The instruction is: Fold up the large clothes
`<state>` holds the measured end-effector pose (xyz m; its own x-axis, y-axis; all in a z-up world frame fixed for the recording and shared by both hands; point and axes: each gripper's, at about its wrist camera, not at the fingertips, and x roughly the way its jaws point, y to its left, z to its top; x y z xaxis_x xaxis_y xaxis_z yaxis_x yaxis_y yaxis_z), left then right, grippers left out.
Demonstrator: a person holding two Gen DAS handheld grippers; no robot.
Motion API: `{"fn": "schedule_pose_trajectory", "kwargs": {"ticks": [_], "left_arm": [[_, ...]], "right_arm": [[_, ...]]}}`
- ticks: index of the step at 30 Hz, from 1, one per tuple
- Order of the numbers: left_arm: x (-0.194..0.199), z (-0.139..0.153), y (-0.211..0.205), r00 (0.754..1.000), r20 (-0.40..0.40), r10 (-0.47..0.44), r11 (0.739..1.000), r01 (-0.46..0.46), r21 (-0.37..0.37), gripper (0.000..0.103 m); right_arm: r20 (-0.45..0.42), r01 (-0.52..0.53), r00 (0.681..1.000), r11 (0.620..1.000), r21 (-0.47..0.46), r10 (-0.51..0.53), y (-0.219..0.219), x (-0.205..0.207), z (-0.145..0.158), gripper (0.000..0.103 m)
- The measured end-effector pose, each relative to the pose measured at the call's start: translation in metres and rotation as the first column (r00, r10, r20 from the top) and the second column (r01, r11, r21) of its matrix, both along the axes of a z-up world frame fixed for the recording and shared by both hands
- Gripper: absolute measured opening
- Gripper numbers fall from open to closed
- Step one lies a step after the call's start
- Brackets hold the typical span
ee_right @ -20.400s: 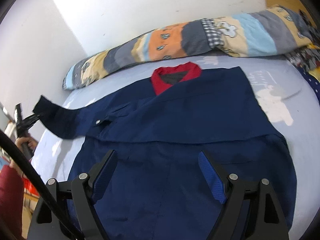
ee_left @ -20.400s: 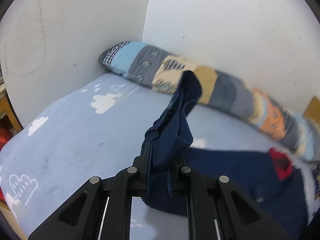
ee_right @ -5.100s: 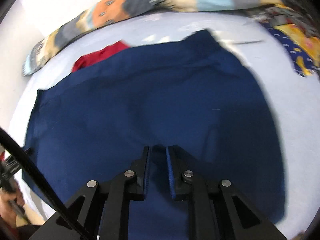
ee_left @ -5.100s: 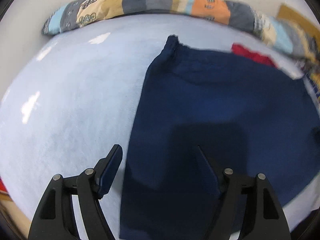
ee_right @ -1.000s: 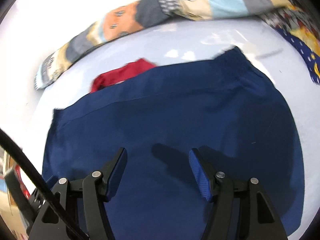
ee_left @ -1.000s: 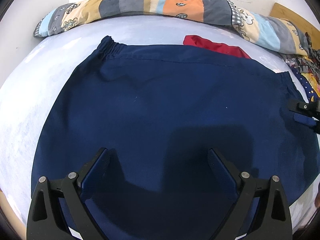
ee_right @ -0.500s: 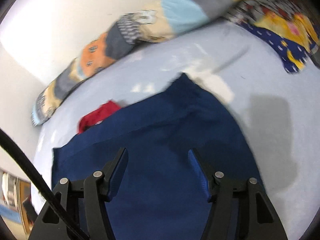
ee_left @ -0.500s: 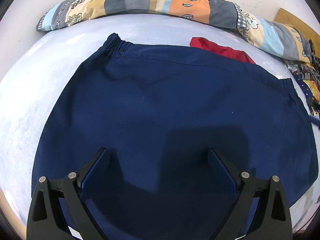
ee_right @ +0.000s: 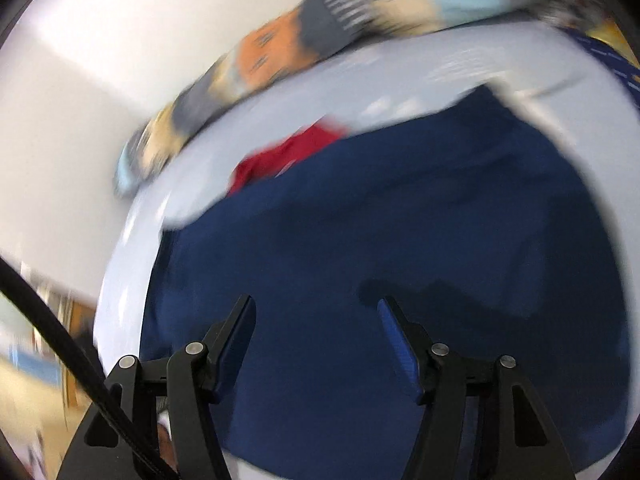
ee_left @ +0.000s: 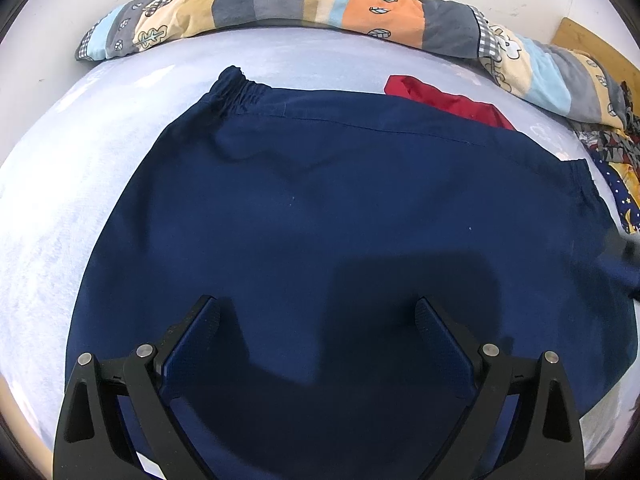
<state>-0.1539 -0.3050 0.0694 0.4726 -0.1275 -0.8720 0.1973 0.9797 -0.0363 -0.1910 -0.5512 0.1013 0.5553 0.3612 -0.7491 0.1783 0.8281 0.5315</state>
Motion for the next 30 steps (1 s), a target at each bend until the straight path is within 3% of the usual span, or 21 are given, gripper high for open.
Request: {"fn": "schedule_pose_trajectory", "kwargs": {"ticks": [2,4,6,8,12,17,20,24,27,30], "left_arm": [[0.000,0.000,0.000,1.000,0.000,-0.003,1.000,0.003,0.001,0.098],[0.000,0.000,0.000,1.000,0.001,-0.002,1.000,0.002,0.002,0.098],[0.000,-0.001,0.000,1.000,0.000,-0.003,1.000,0.003,0.008,0.098],[0.000,0.000,0.002,1.000,0.000,-0.002,1.000,0.002,0.007,0.098],[0.001,0.001,0.004,1.000,-0.001,0.006,1.000,-0.006,-0.004,0.098],[-0.001,0.003,-0.001,1.000,0.000,-0.005,1.000,0.005,-0.009,0.098],[-0.003,0.002,-0.005,1.000,0.008,-0.018,1.000,0.018,0.005,0.098],[-0.004,-0.001,-0.008,1.000,0.010,-0.021,1.000,0.021,0.017,0.098],[-0.004,0.000,-0.010,1.000,0.010,-0.027,0.999,0.026,0.018,0.098],[-0.005,0.001,-0.011,1.000,0.010,-0.027,1.000,0.027,0.016,0.098]], "right_arm": [[-0.014,-0.090,0.996,0.996,-0.019,0.090,0.035,0.004,-0.007,0.068],[-0.039,-0.154,0.987,0.988,0.022,0.155,0.058,0.008,-0.023,0.069],[-0.079,-0.145,0.986,0.989,0.036,0.147,0.065,0.009,-0.041,0.070],[-0.084,-0.146,0.985,0.989,0.038,0.149,0.061,0.009,-0.040,0.069],[-0.031,-0.065,0.997,0.992,0.108,0.068,0.032,0.002,-0.019,0.069],[0.016,0.114,0.993,0.986,0.125,-0.116,-0.046,-0.034,0.006,0.069],[0.010,0.245,0.968,0.958,0.148,-0.249,-0.095,-0.068,0.006,0.069],[-0.026,0.420,0.907,0.895,0.151,-0.421,-0.145,-0.121,-0.003,0.069],[-0.067,0.524,0.851,0.836,0.162,-0.520,-0.165,-0.159,-0.016,0.069],[-0.098,0.570,0.821,0.796,0.203,-0.563,-0.170,-0.189,-0.027,0.069]]}}
